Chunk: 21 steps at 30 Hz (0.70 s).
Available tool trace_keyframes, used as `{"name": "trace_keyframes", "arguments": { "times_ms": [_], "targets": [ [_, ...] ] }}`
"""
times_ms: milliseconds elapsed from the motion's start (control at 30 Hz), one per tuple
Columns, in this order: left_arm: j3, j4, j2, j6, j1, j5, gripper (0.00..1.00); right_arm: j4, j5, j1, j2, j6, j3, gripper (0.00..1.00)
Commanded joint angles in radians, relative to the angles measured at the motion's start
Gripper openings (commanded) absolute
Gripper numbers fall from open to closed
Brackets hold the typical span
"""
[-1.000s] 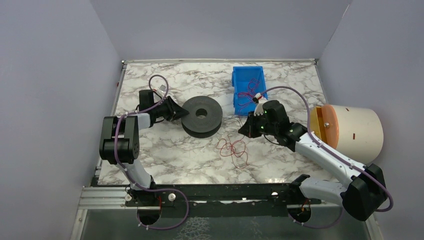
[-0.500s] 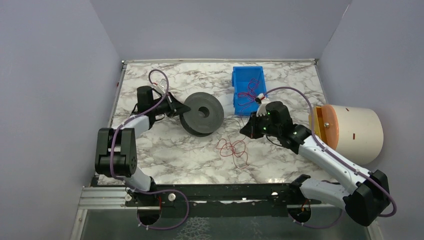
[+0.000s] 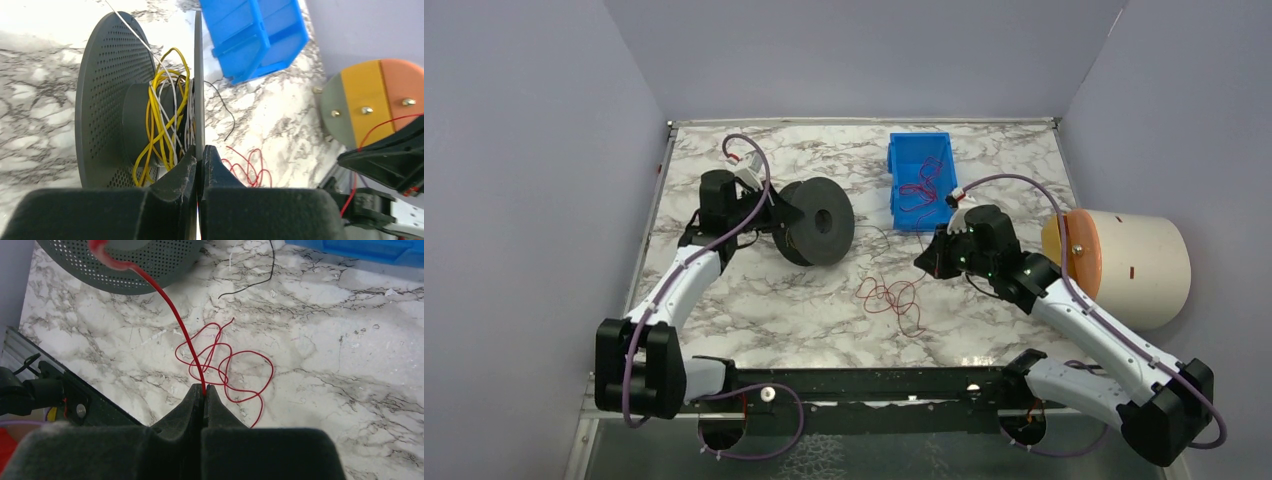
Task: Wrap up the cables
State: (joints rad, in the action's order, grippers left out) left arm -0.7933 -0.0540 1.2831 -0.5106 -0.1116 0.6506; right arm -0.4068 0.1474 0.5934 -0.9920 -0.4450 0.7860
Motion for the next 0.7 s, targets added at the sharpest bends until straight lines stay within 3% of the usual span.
{"name": "trace_keyframes", "arguments": {
  "times_ms": [0,333,667],
  "targets": [
    [-0.078,0.130,-0.112,0.127,-0.073,-0.249,0.00,-0.044,-0.057,-0.005,0.026,0.006,0.040,0.01],
    [-0.082,0.215,-0.226,0.146,-0.225,-0.540,0.00,-0.050,-0.078,-0.005,0.027,0.006,0.038,0.01],
    [-0.118,0.292,-0.175,0.111,-0.533,-0.995,0.00,-0.054,-0.092,-0.004,0.030,0.008,0.034,0.01]
  ]
}}
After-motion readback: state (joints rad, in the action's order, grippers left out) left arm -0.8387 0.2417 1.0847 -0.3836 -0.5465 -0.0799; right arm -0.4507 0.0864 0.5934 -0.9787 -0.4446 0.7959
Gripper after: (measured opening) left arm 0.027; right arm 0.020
